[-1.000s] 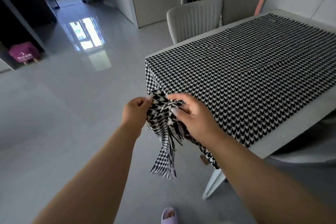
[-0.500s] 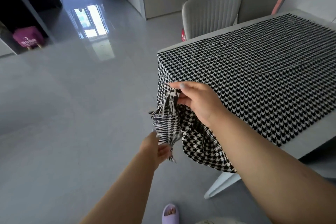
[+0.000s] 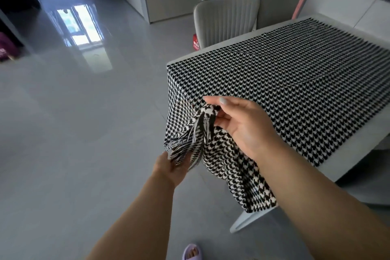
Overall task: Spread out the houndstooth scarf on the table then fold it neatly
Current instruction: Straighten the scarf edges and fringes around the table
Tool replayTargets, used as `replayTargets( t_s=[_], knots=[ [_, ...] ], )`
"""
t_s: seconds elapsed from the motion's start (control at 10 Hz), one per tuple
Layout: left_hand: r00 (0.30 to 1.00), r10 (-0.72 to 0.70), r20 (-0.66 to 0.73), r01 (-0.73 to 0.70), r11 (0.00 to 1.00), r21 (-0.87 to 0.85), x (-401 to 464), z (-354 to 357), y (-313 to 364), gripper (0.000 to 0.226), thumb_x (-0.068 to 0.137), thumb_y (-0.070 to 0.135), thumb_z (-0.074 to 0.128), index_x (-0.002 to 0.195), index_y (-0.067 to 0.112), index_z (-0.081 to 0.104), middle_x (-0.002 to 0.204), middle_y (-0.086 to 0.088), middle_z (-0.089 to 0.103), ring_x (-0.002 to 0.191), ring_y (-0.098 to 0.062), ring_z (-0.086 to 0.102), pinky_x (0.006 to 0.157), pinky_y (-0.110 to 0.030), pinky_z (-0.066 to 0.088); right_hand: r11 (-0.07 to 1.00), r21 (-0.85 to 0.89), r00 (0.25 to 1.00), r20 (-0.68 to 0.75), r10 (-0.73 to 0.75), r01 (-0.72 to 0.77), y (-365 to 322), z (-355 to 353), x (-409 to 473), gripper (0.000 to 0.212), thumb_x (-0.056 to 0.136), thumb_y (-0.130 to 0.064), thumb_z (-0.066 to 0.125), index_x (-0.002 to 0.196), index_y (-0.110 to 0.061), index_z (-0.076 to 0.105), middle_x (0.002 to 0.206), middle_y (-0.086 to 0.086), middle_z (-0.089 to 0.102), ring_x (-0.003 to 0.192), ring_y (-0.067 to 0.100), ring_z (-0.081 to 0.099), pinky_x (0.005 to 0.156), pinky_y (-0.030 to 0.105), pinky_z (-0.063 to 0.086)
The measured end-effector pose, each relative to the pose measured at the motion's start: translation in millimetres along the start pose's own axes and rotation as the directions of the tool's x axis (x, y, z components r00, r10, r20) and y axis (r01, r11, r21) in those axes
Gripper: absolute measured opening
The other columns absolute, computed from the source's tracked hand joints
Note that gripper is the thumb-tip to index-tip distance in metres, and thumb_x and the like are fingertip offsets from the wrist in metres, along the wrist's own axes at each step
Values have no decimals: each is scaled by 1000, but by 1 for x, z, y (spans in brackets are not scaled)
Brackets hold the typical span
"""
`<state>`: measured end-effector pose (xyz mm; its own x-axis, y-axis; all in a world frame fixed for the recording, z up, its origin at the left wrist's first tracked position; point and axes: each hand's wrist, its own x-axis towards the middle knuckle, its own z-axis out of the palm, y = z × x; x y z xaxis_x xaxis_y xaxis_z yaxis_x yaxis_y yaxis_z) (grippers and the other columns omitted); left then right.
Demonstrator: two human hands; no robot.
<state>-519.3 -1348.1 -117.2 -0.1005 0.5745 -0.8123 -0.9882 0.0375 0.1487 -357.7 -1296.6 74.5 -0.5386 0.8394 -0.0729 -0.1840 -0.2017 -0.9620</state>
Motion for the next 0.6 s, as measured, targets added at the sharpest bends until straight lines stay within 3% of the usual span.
replayTargets(
  t_s=[0.1,0.2,0.3,0.4,0.5,0.6],
  knots=[
    [1000,14,-18,-13,997,82,8,3,5,36,100,4,36,131,-4,52,114,-21,64,103,-31,64,70,-45,60,999,26,997,-72,-16,18,-5,-7,-1,23,95,-7,46,98,-5,69,90,3,73,78,13,65,68,25,55],
    [995,82,-52,-73,985,155,9,3,15,26,100,1,36,110,-11,57,89,-23,67,77,-27,68,74,-33,60,999,21,985,-170,-21,25,-9,-14,-4,22,95,-7,47,96,-5,70,91,5,73,74,12,64,63,22,53],
    [982,179,-57,-159,954,253,1,10,36,24,98,1,35,84,-5,54,89,-20,61,76,-26,60,81,-34,54,1000,0,959,-284,-13,14,-10,-21,-9,23,95,-7,48,95,-6,71,92,8,72,69,11,63,60,22,52],
    [945,326,0,-310,899,311,-21,40,66,29,96,-1,37,69,6,46,66,-9,51,58,-16,55,59,-26,49,1000,-8,914,-406,-12,10,-15,-27,-13,24,95,-7,48,92,-8,72,92,5,73,66,9,63,59,22,51],
    [868,495,44,-467,780,416,-41,86,89,21,96,7,45,77,14,49,78,0,53,67,-9,55,55,-19,51,999,-44,832,-554,-8,-20,-20,-34,-12,25,94,-12,51,89,-14,75,99,5,69,78,16,59,67,27,51],
    [800,568,193,-573,628,527,-71,138,93,16,95,9,48,84,19,53,82,2,55,68,-8,54,63,-21,48,999,-39,757,-652,-27,2,-30,-42,-13,28,93,-14,54,79,-19,77,95,1,67,84,22,53,78,34,48]
  ],
)
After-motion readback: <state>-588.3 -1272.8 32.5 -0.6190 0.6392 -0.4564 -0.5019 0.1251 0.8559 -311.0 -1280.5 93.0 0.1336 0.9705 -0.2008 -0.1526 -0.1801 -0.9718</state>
